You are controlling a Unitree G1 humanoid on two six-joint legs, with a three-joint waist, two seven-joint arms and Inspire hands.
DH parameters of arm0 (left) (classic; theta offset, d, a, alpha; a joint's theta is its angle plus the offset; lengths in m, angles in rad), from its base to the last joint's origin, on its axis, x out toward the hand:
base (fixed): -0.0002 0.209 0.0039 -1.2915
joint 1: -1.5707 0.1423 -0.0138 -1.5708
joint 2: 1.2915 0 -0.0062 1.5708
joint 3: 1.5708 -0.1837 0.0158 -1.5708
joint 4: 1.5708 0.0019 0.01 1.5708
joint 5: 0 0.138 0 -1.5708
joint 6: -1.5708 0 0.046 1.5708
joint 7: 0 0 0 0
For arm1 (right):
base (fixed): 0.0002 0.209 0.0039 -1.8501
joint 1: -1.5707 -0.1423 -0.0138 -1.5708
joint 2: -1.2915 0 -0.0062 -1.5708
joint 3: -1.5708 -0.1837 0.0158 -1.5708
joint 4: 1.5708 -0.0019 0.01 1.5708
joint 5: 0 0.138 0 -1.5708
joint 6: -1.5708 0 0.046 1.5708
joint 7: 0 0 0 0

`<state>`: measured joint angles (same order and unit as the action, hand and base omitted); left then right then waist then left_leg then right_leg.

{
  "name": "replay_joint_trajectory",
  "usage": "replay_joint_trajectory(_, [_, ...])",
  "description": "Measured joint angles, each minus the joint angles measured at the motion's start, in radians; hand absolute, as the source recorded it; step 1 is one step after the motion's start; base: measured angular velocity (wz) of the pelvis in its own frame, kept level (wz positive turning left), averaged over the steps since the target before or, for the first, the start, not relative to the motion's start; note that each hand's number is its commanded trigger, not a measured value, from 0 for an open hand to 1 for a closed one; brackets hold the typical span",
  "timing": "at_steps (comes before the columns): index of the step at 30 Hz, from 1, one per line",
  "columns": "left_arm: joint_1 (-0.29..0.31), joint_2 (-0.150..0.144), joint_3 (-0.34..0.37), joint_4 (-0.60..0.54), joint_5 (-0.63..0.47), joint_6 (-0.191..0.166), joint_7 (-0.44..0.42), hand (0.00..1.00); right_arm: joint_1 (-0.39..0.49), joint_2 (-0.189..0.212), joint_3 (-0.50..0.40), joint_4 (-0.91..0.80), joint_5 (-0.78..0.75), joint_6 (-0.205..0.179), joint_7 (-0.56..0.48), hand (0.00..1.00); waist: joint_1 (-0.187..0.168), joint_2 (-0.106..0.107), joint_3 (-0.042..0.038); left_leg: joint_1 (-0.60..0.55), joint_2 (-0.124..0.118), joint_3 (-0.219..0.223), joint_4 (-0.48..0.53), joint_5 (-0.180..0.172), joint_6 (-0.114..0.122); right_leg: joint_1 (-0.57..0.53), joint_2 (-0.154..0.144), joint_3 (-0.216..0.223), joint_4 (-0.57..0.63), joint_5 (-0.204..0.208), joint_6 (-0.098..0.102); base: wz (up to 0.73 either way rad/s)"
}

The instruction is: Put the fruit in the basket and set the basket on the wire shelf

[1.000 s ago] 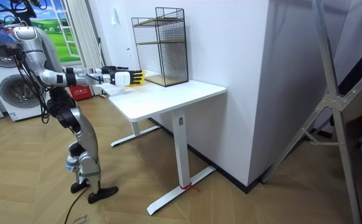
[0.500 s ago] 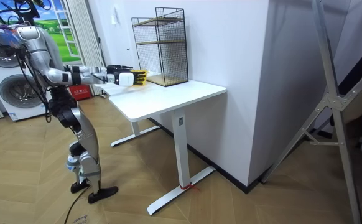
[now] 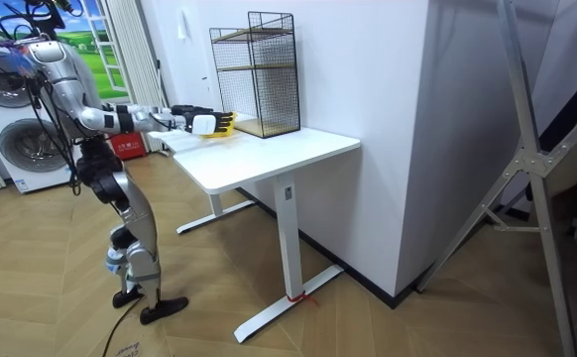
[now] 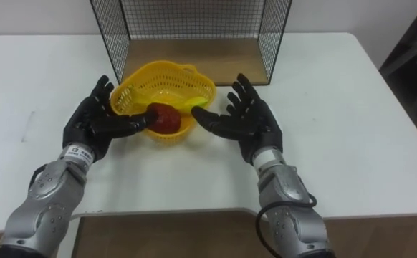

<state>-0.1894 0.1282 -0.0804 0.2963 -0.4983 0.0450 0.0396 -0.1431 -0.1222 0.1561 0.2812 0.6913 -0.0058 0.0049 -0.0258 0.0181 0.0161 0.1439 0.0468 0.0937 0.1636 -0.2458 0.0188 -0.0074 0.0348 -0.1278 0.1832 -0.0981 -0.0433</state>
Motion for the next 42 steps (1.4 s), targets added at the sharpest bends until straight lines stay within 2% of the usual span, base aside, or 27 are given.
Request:
replay_joint_trajectory(7, [-0.005, -0.002, -0.001, 0.000, 0.000, 0.002, 0.001, 0.00, -0.044, 0.001, -0.022, 0.090, 0.037, 0.008, 0.005, 0.00, -0.003, -0.016, 0.0065, 0.004, -0.001, -0.007, -0.001, 0.000, 0.000, 0.013, -0.001, -0.009, -0.012, 0.001, 0.000, 0.04])
replay_joint_trajectory(13, [-0.005, -0.004, -0.001, 0.001, 0.000, 0.024, -0.008, 0.00, -0.084, 0.002, -0.022, 0.136, 0.003, 0.029, 0.006, 0.00, 0.000, -0.018, 0.0062, -0.001, -0.003, -0.008, 0.000, 0.000, 0.000, 0.008, 0.000, -0.009, -0.013, 0.002, 0.000, 0.00])
replay_joint_trajectory(15, [-0.005, -0.004, 0.000, 0.001, 0.001, 0.037, -0.016, 0.00, -0.086, 0.003, -0.022, 0.138, -0.009, 0.030, 0.011, 0.00, 0.004, -0.018, 0.0059, -0.001, -0.003, -0.009, 0.000, 0.000, 0.000, 0.009, 0.000, -0.010, -0.014, 0.002, 0.000, 0.00])
replay_joint_trajectory(22, [-0.005, -0.010, -0.003, 0.001, 0.000, 0.048, -0.055, 0.00, -0.088, 0.005, -0.022, 0.140, -0.045, 0.030, 0.030, 0.00, 0.004, -0.017, 0.0055, -0.003, -0.001, -0.015, 0.001, 0.000, 0.000, 0.008, -0.001, -0.010, -0.013, 0.002, 0.000, 0.01])
replay_joint_trajectory(25, [-0.005, -0.029, -0.004, 0.001, 0.000, 0.050, -0.056, 0.00, -0.096, 0.012, -0.020, 0.140, -0.095, 0.034, 0.030, 0.00, 0.007, -0.016, 0.0046, -0.011, -0.001, -0.013, 0.003, 0.000, 0.000, 0.003, -0.002, -0.010, -0.012, 0.002, 0.000, 0.01])
replay_joint_trajectory(28, [-0.005, -0.041, -0.010, 0.001, 0.000, 0.058, -0.055, 0.00, -0.112, 0.013, -0.017, 0.140, -0.165, 0.054, 0.030, 0.00, 0.008, -0.016, 0.0044, -0.011, -0.001, -0.013, 0.003, 0.000, 0.000, 0.002, -0.002, -0.011, -0.011, 0.002, 0.000, 0.00])
replay_joint_trajectory(34, [-0.005, -0.042, -0.041, 0.002, 0.008, 0.061, -0.055, 0.00, -0.116, 0.012, -0.012, 0.140, -0.275, 0.059, 0.030, 0.00, 0.006, -0.017, 0.0033, -0.009, -0.001, -0.013, 0.004, 0.000, 0.000, 0.005, -0.003, -0.015, -0.011, 0.002, 0.000, 0.00])
replay_joint_trajectory(42, [-0.006, -0.060, -0.050, 0.019, 0.021, 0.065, -0.055, 0.00, -0.131, 0.030, -0.012, 0.185, -0.329, 0.064, 0.037, 0.00, 0.007, -0.034, -0.0061, -0.006, -0.003, -0.013, 0.003, 0.000, 0.000, 0.008, 0.000, -0.012, -0.012, 0.002, 0.000, 0.00])
